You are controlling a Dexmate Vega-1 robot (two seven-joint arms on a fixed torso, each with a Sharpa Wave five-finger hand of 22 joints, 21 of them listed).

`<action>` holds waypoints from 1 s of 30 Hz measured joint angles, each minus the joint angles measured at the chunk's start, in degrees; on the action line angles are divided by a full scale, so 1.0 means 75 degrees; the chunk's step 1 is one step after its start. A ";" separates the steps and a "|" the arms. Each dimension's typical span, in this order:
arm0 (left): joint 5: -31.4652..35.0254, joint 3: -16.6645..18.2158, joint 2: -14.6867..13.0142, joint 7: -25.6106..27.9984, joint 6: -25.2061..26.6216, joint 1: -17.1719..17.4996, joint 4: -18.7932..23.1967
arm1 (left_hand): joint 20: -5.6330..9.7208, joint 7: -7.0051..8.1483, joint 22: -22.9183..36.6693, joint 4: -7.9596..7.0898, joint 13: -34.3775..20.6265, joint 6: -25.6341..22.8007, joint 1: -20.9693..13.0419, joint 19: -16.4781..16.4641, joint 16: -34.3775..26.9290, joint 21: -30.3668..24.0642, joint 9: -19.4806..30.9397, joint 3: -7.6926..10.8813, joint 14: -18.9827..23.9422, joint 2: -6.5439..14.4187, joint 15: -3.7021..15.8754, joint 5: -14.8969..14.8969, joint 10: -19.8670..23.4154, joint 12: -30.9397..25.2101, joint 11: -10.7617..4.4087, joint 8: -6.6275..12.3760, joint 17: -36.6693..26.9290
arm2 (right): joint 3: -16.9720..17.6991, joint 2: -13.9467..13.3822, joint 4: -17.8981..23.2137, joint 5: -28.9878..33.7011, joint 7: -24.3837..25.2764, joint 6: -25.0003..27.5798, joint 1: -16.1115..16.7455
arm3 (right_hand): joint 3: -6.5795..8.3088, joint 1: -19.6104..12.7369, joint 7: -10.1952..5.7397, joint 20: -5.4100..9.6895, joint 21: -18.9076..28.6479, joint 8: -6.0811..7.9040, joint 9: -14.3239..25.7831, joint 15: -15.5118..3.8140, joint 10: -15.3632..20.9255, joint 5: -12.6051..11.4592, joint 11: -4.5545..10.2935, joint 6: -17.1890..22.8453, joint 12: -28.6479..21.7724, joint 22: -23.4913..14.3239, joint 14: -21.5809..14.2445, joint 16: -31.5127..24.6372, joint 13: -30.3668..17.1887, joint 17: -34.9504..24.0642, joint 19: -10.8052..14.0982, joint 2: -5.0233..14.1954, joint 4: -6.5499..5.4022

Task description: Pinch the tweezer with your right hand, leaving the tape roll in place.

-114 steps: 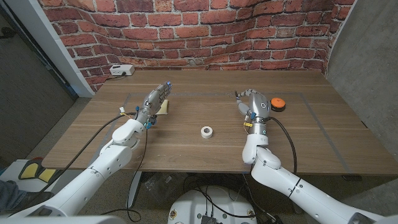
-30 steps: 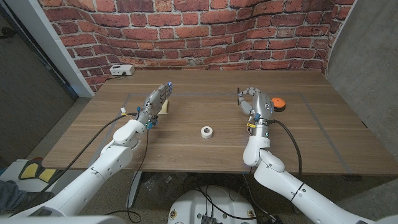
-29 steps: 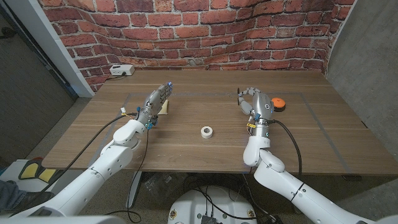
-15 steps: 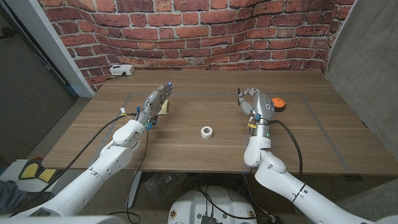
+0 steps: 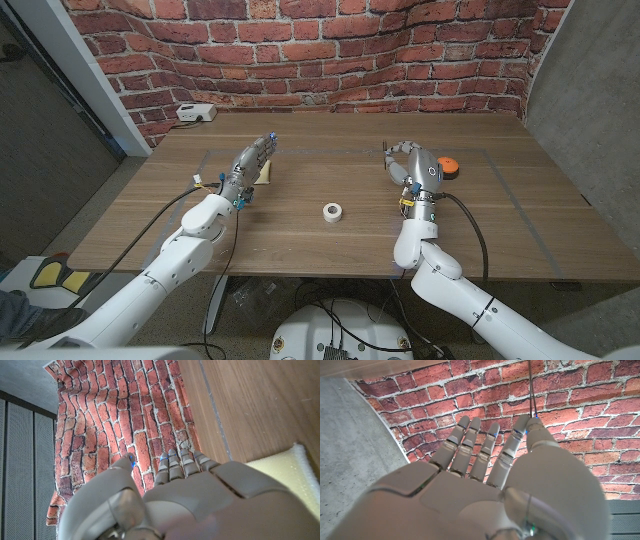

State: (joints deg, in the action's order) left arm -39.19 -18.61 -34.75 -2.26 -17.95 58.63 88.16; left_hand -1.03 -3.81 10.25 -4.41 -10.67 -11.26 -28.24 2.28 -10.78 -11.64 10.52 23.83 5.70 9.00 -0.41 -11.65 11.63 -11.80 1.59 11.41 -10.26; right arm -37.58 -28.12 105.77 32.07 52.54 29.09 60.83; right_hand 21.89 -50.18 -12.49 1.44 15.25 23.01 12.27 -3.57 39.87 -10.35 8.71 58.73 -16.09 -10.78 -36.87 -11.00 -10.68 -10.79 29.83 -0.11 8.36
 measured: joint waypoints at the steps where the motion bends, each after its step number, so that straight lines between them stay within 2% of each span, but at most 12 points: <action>1: 0.0000 0.0002 0.0000 0.0000 -0.0002 0.0005 0.0005 | 0.0000 0.0000 0.0000 0.0009 0.0000 0.0000 0.0000 0.0000 0.0000 0.0000 0.0000 0.0009 0.0000 0.0000 0.0000 0.0000 0.0000 0.0000 0.0000 0.0000 0.0000 | 0.0000 -0.0007 0.0000 0.0004 -0.0011 0.0008 0.0004 | 0.0000 0.0013 0.0000 0.0000 0.0000 0.0000 0.0000 0.0000 0.0000 0.0000 0.0000 0.0000 0.0000 0.0000 0.0000 0.0000 0.0000 0.0000 0.0000 -0.0013 0.0000; 17: -0.0014 0.0012 0.0046 0.0046 -0.0055 0.0079 0.0032 | 0.0000 0.0000 0.0000 -0.0013 -0.0001 0.0000 0.0020 -0.0001 0.0000 0.0000 0.0000 0.0030 0.0000 -0.0021 0.0000 0.0000 0.0002 0.0000 0.0002 0.0000 0.0000 | -0.0041 -0.0075 0.0036 0.0052 -0.0209 0.0142 0.0015 | 0.0000 0.0037 0.0031 0.0000 -0.0031 0.0000 -0.0040 0.0000 0.0000 0.0000 0.0000 0.0031 0.0029 0.0000 0.0000 0.0000 -0.0020 0.0004 0.0001 -0.0020 0.0000; 21: -0.0014 0.0012 0.0050 0.0055 -0.0062 0.0092 0.0032 | 0.0001 0.0000 0.0000 -0.0013 0.0000 0.0000 0.0020 0.0000 0.0000 0.0000 0.0000 0.0030 0.0000 -0.0020 0.0000 0.0000 0.0002 0.0000 0.0002 0.0000 0.0000 | -0.0058 -0.0098 0.0033 0.0058 -0.0268 0.0182 0.0015 | 0.0001 0.0059 0.0028 -0.0014 -0.0037 -0.0074 -0.0039 0.0000 0.0000 0.0000 0.0001 -0.0030 0.0059 0.0000 0.0000 0.0028 -0.0019 0.0019 -0.0014 -0.0002 -0.0001; 24: -0.0014 0.0010 0.0049 0.0059 -0.0062 0.0108 0.0046 | 0.0000 0.0000 0.0000 -0.0013 -0.0001 0.0000 0.0020 -0.0001 0.0000 0.0000 0.0000 0.0030 0.0000 -0.0020 0.0000 0.0000 0.0002 0.0000 0.0002 0.0000 0.0000 | -0.0063 -0.0107 0.0033 0.0060 -0.0380 0.0273 0.0015 | -0.0015 0.0224 0.0024 -0.0040 -0.0095 -0.0223 -0.0075 0.0025 0.0000 0.0000 0.0001 -0.0260 0.0059 0.0000 0.0174 0.0031 -0.0019 -0.0002 -0.0186 -0.0016 -0.0057; 26: -0.0013 0.0008 0.0050 0.0069 -0.0063 0.0116 0.0061 | 0.0001 0.0000 0.0000 0.0009 0.0000 0.0000 0.0020 0.0000 0.0000 0.0000 0.0000 0.0052 0.0000 -0.0020 0.0000 0.0000 0.0002 0.0000 0.0002 0.0000 0.0000 | -0.0077 -0.0137 0.0045 0.0060 -0.0482 0.0337 0.0015 | -0.0069 0.0429 0.0027 -0.0087 -0.0172 -0.0377 -0.0094 0.0030 -0.0169 0.0000 -0.0088 -0.0499 0.0178 0.0000 0.0334 0.0083 -0.0019 -0.0007 -0.0278 -0.0048 -0.0111; 30: -0.0008 0.0006 0.0044 0.0081 -0.0063 0.0137 0.0092 | 0.0001 0.0000 0.0000 0.0009 -0.0001 0.0000 0.0020 -0.0001 0.0000 0.0000 0.0000 0.0051 0.0000 -0.0020 0.0000 0.0000 0.0002 0.0000 0.0002 0.0000 0.0000 | -0.0092 -0.0224 0.0145 0.0036 -0.0680 0.0408 0.0014 | -0.0160 0.0869 0.0184 -0.0141 -0.0224 -0.0835 -0.0111 0.0082 -0.0443 0.0000 -0.0276 -0.1248 0.0306 0.0000 0.0535 0.0083 -0.0019 -0.0038 -0.0442 0.0003 -0.0287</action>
State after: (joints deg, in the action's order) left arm -39.25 -18.57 -34.42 -1.65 -18.42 59.66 88.85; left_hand -1.03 -3.81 10.25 -4.34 -10.67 -11.26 -28.09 2.28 -10.78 -11.63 10.52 24.21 5.70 8.85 -0.41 -11.65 11.64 -11.80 1.61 11.41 -10.26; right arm -38.27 -29.79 106.86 32.34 47.44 32.15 60.94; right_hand 20.70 -43.66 -11.11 0.38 13.57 16.75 11.44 -2.95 36.55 -10.35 6.65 49.36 -13.79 -10.78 -32.85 -10.37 -10.82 -11.08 26.51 -0.09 6.21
